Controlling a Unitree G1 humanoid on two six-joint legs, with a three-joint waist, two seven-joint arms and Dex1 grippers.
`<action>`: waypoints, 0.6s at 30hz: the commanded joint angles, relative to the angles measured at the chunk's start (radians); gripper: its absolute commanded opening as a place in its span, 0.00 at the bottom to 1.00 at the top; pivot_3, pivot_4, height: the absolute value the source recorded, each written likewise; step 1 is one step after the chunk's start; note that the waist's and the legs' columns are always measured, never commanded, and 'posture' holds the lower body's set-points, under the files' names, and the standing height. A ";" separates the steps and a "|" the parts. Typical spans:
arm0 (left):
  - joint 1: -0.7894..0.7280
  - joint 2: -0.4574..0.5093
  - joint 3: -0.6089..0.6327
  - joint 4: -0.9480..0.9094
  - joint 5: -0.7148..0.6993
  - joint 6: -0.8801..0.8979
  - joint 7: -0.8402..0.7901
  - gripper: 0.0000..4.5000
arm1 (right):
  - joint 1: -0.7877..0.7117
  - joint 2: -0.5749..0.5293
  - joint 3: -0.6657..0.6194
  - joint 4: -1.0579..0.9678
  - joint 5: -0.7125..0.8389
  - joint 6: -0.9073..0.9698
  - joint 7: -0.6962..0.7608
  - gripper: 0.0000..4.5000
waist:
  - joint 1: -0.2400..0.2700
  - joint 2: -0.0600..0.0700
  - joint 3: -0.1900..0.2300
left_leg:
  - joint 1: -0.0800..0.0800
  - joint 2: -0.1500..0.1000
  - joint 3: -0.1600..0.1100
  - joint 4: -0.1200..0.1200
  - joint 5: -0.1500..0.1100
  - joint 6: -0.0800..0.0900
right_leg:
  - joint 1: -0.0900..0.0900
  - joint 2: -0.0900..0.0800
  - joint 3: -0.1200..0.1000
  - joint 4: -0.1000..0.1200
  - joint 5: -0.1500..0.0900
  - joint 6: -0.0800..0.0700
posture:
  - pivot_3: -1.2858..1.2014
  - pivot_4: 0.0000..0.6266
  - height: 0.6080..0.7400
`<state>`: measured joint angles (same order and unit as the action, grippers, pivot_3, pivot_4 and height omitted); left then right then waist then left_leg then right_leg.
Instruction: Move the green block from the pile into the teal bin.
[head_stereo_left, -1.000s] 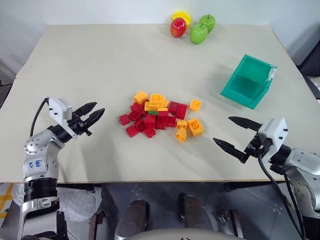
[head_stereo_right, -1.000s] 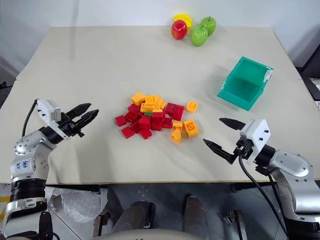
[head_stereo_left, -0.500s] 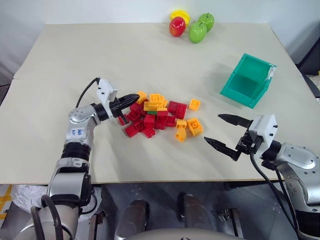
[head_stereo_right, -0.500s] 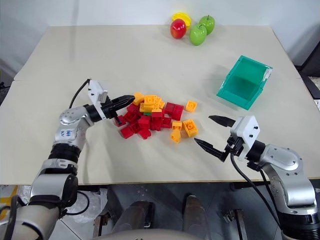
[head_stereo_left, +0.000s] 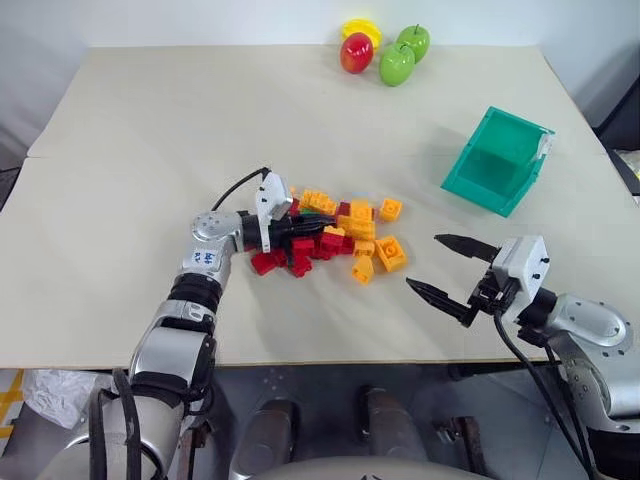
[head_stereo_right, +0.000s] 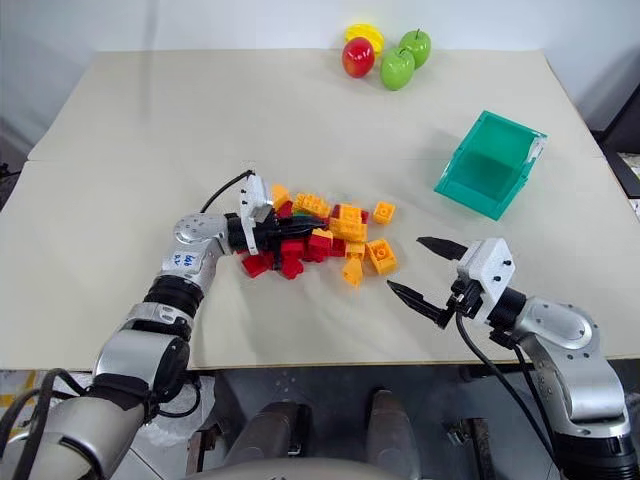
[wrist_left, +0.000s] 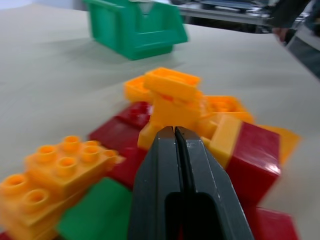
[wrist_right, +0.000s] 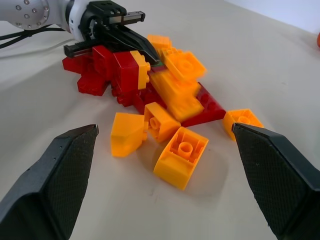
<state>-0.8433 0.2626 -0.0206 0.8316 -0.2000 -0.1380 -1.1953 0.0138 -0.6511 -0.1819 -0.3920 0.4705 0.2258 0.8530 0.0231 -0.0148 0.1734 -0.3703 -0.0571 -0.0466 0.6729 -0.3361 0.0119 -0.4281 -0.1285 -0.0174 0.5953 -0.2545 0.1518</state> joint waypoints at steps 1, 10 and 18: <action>0.002 0.004 0.032 -0.054 -0.030 0.017 0.036 0.01 | -0.002 0.002 -0.021 -0.039 0.007 -0.026 -0.005 1.00 | 0.001 0.000 0.000 | 0.000 0.000 0.000 0.001 0.000 0.000 | 0.000 0.000 0.000 0.000 0.000 0.000 | 0.52 0.24 1.00; 0.077 0.141 0.161 -0.266 -0.114 0.187 0.157 0.01 | -0.029 -0.007 -0.023 -0.014 0.013 -0.026 0.003 1.00 | -0.002 0.001 0.001 | 0.000 0.001 -0.001 0.006 -0.001 0.001 | 0.000 -0.001 0.002 0.004 0.000 0.001 | 0.52 0.24 1.00; 0.341 0.393 0.226 -0.713 -0.186 0.600 0.225 0.27 | -0.067 -0.011 -0.012 0.024 0.016 -0.021 0.028 1.00 | -0.007 0.003 0.002 | 0.000 0.005 -0.001 0.006 -0.002 0.000 | -0.001 -0.001 0.002 0.005 0.000 0.000 | 0.52 0.24 1.00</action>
<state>-0.5037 0.6405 0.1816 0.2156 -0.3418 0.4104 -0.9797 -0.0396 -0.6537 -0.1771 -0.3580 0.4717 0.2172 0.8732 0.0160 -0.0119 0.1753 -0.3706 -0.0520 -0.0481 0.6796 -0.3385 0.0127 -0.4282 -0.1297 -0.0150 0.5998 -0.2544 0.1519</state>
